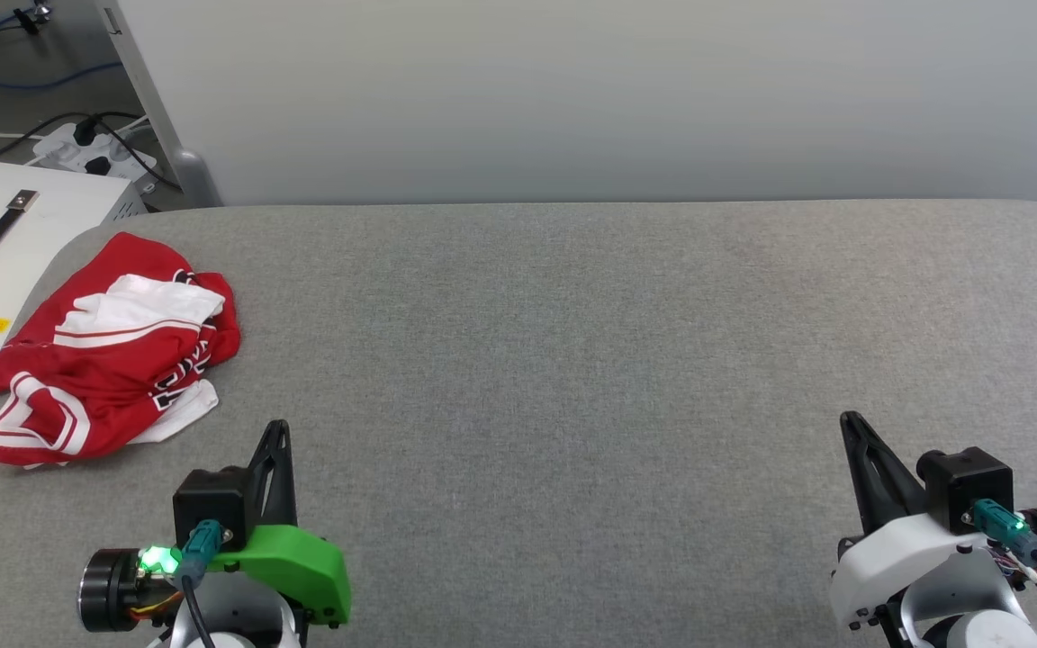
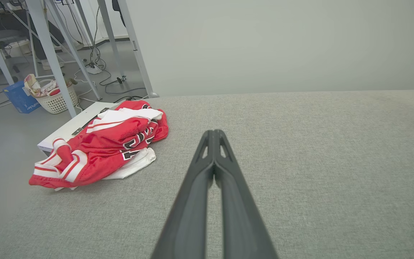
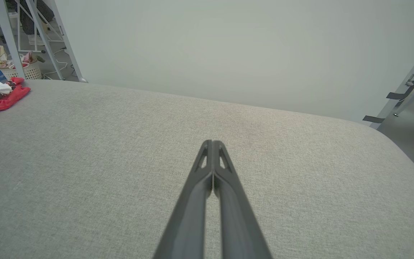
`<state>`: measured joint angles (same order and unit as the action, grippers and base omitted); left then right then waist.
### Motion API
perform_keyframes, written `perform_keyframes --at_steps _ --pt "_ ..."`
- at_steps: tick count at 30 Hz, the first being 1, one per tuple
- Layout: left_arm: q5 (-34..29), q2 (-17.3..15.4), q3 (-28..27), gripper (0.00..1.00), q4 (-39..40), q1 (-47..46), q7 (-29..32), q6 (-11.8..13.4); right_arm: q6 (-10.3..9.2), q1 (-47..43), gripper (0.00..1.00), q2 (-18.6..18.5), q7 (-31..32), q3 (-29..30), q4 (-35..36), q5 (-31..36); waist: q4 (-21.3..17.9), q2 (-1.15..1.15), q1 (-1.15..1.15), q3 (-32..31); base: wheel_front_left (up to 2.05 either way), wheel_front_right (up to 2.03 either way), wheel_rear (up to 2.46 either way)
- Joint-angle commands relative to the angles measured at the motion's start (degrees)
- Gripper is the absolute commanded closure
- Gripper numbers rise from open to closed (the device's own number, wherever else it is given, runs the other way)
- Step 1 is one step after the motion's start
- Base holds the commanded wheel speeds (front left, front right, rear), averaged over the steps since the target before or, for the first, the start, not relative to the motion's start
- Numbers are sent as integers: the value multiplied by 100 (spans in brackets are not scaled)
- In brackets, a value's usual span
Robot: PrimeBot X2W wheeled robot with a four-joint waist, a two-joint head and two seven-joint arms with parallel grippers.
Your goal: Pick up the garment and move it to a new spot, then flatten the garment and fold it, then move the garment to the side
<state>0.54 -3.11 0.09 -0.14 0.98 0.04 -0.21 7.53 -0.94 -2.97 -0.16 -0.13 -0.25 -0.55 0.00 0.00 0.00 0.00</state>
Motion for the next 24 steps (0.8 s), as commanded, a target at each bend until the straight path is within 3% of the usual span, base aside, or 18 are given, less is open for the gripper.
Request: perform_keyframes --at_steps 1,24 --pt "-54 24 -9 100 14 -98 -4 21 -4 94 100 10 16 13 25 55 0 0 0 0 0 0 0" --pt "-54 24 -9 100 14 -98 -4 21 -4 94 100 10 16 13 25 55 0 0 0 0 0 0 0"
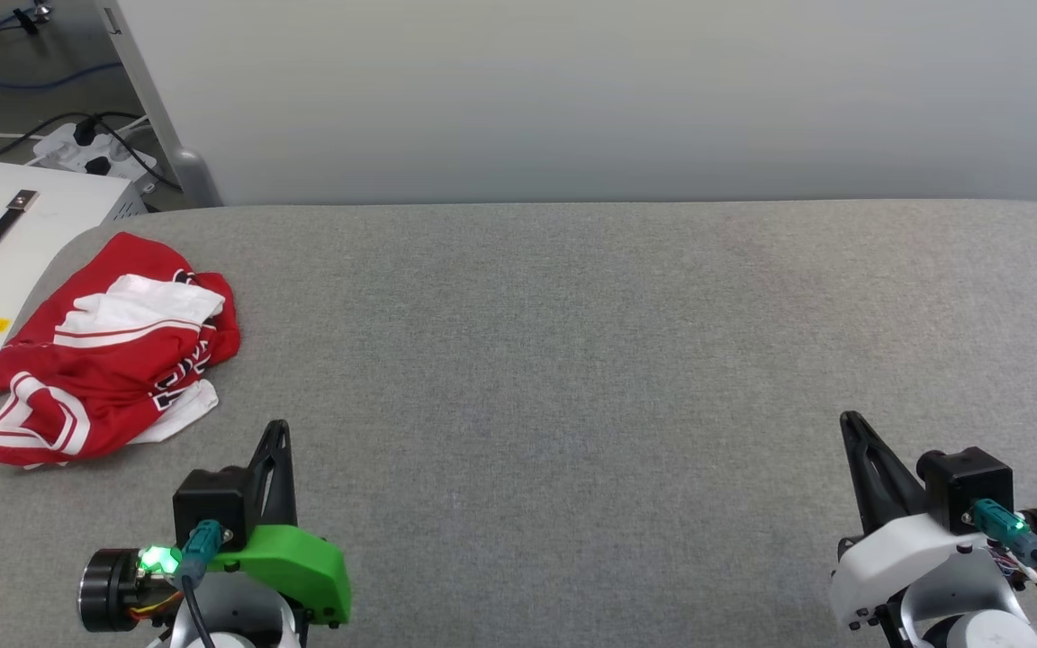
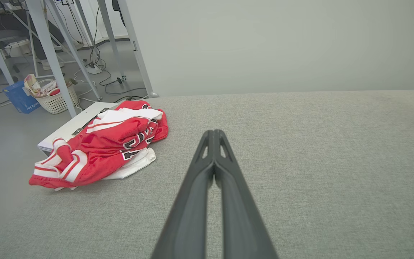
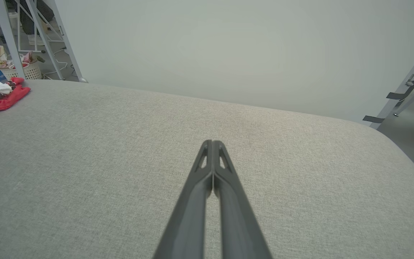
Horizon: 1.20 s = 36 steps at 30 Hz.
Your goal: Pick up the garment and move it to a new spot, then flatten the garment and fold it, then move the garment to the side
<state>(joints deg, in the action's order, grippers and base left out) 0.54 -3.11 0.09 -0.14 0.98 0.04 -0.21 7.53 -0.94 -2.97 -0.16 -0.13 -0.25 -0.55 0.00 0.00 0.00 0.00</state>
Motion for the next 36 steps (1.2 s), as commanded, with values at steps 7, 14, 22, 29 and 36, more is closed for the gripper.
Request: perform_keyframes --at_steps 7,14,22,29,36 --pt "-54 24 -9 100 14 -98 -4 21 -4 94 100 10 16 13 25 55 0 0 0 0 0 0 0" --pt "3 -1 1 0 -1 7 -1 0 0 -2 0 0 -1 0 -5 -6 0 0 0 0 0 0 0" --pt "41 0 9 0 -1 -4 -72 32 0 -1 0 0 -71 58 14 -89 0 0 0 7 0 0 0" --pt "77 1 21 0 8 -17 -156 58 0 -9 0 1 -154 114 83 -246 -1 0 0 13 0 0 0" --pt "106 3 39 0 22 -31 -238 71 -1 -30 0 2 -235 139 154 -391 2 0 0 21 0 0 0"
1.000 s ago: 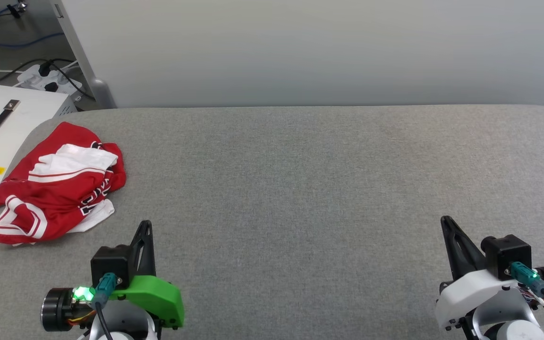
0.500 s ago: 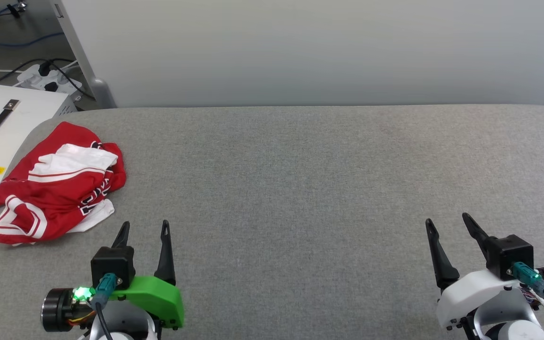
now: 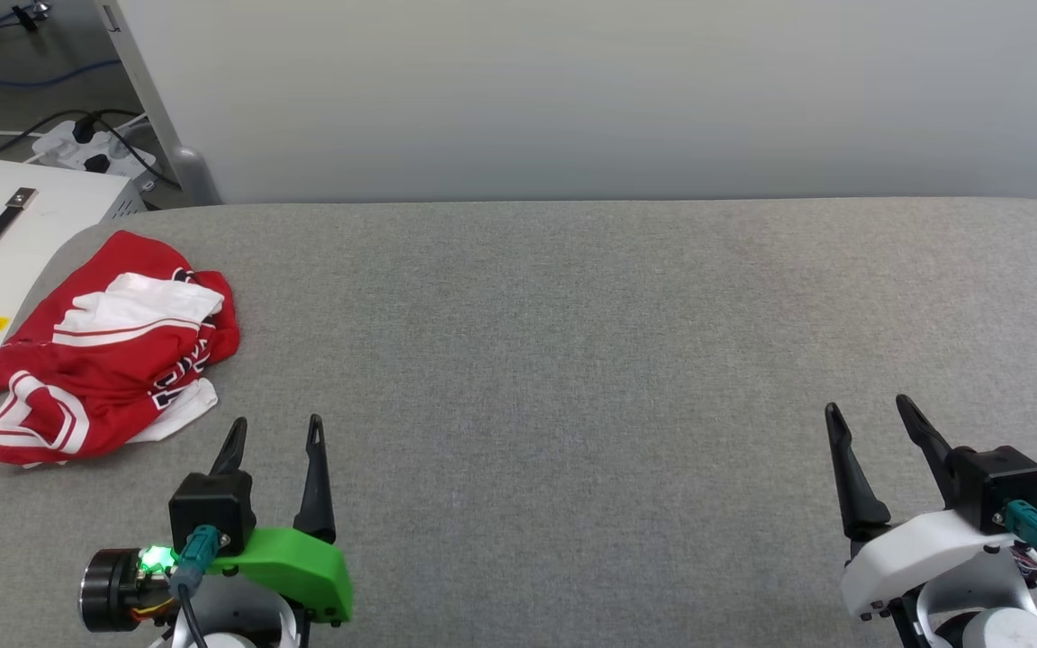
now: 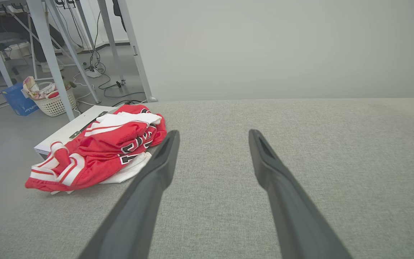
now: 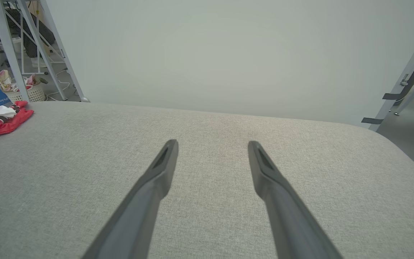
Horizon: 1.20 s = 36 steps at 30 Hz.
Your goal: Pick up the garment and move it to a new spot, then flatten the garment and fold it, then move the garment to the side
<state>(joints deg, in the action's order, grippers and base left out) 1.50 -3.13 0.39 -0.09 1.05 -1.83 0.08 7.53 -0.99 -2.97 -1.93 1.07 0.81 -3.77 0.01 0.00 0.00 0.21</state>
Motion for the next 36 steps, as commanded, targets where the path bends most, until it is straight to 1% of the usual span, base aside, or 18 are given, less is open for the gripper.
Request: perform_keyframes --at_steps 1,25,36 --pt "15 4 11 0 18 -40 -65 45 -1 -30 0 2 -71 22 56 -91 1 0 0 2 0 0 0" --pt "153 9 54 0 -62 -37 -348 67 -2 -144 0 3 -351 110 72 -514 7 0 0 10 0 0 0" --pt "199 11 82 0 -104 -21 -477 95 -2 -214 0 4 -478 82 70 -584 8 0 0 -1 0 0 0"
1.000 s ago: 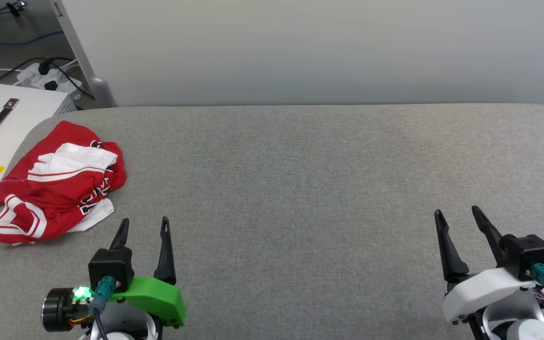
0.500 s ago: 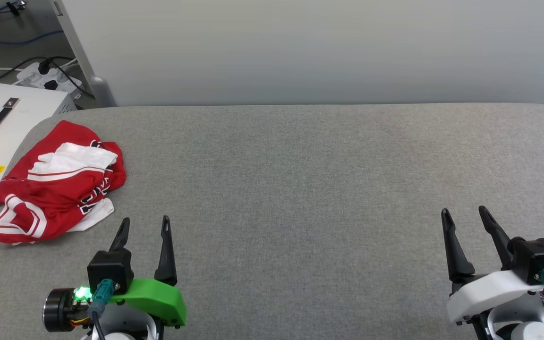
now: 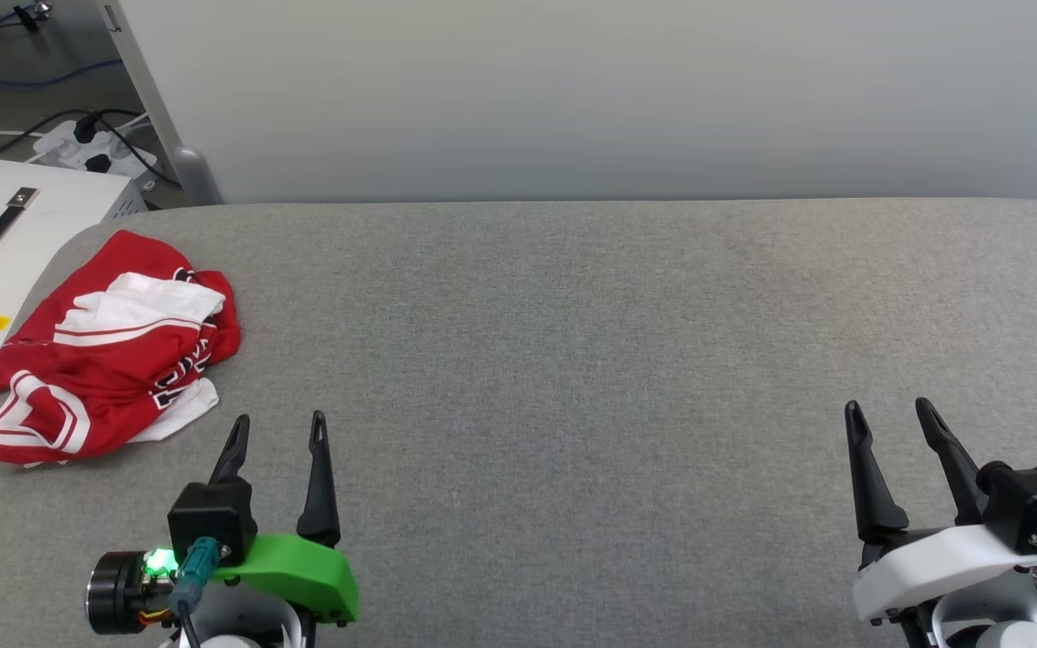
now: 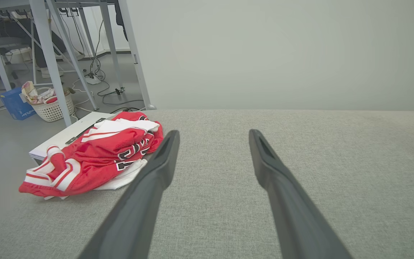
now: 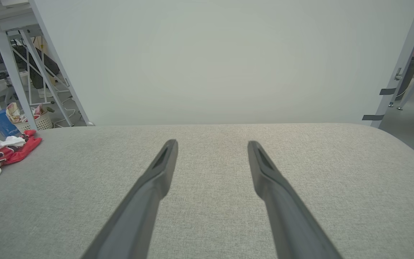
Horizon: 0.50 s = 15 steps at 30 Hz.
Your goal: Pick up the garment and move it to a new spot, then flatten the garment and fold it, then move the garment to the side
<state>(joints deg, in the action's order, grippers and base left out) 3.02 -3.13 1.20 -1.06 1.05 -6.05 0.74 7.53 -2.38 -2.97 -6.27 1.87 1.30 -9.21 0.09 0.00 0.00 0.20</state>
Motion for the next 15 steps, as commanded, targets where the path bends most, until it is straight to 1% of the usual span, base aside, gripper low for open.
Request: perform_keyframes --at_steps 1,15 --pt "48 11 7 0 -17 -19 -68 31 -2 -83 0 4 -57 -5 19 -39 0 0 0 -1 0 0 0" --pt "59 14 52 0 -118 -1 -233 76 -2 -168 0 5 -220 -31 37 63 12 0 0 -7 0 0 0"
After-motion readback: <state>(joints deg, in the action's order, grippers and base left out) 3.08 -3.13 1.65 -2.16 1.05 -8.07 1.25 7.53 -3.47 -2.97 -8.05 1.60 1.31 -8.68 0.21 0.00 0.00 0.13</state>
